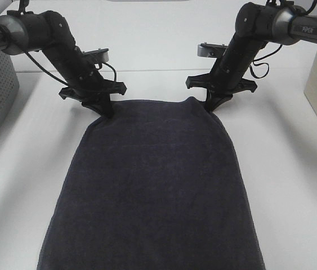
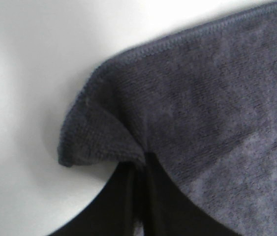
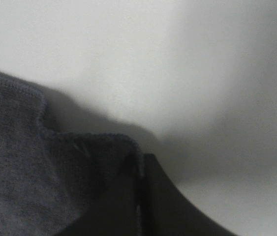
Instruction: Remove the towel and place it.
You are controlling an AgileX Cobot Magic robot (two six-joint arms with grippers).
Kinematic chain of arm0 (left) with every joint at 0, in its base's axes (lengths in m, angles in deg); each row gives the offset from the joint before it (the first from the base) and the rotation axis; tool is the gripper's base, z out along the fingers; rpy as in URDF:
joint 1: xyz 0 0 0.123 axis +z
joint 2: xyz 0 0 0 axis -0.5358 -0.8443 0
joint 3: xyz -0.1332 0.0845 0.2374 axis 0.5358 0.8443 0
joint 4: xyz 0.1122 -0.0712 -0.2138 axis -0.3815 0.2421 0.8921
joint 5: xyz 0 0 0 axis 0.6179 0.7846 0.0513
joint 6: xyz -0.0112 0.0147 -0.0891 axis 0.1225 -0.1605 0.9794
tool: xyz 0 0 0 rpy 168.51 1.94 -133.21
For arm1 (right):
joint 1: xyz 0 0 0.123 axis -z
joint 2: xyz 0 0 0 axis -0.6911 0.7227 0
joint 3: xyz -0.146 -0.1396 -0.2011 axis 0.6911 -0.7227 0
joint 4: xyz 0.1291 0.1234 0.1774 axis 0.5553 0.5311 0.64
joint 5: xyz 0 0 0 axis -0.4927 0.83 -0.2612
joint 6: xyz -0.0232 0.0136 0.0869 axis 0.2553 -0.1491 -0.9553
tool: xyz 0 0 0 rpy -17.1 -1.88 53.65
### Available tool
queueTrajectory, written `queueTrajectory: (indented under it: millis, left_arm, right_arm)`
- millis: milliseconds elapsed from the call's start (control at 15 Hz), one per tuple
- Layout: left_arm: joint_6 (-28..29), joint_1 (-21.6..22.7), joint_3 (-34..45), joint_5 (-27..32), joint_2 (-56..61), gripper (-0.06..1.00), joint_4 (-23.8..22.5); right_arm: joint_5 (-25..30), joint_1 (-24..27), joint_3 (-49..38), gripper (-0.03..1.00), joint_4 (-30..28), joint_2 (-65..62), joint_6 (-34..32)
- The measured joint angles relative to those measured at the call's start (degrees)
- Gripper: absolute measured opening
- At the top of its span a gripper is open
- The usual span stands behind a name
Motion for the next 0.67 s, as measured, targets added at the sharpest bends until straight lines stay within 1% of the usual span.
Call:
queueTrajectory:
  millis: [133, 267, 333, 467, 667]
  left_arm:
    - [-0.6, 0.0, 0.0, 0.0, 0.0, 0.01, 0.0]
    - [-0.9, -0.1, -2.1, -0.1, -0.5, 0.01, -1.6]
    - [-1.0, -0.2, -2.8, -0.2, -0.7, 0.01, -2.1]
    - [-1.0, -0.2, -7.6, -0.7, -1.8, 0.01, -4.6]
    - [-1.0, -0.2, -12.6, -2.3, -1.9, 0.01, -5.7]
  right_arm:
    - [-0.9, -0.1, 0.0, 0.01, -0.6, 0.0, 0.0]
    - [-3.1, -0.1, 0.5, 0.01, -3.6, 0.0, 0.0]
    - [-3.4, -0.1, 1.7, 0.01, -6.0, 0.2, 0.0]
    - [-3.4, -0.1, 6.4, 0.01, -9.6, 1.0, 0.0]
    - [-4.4, -0.1, 11.1, 0.01, -10.9, 1.0, 0.0]
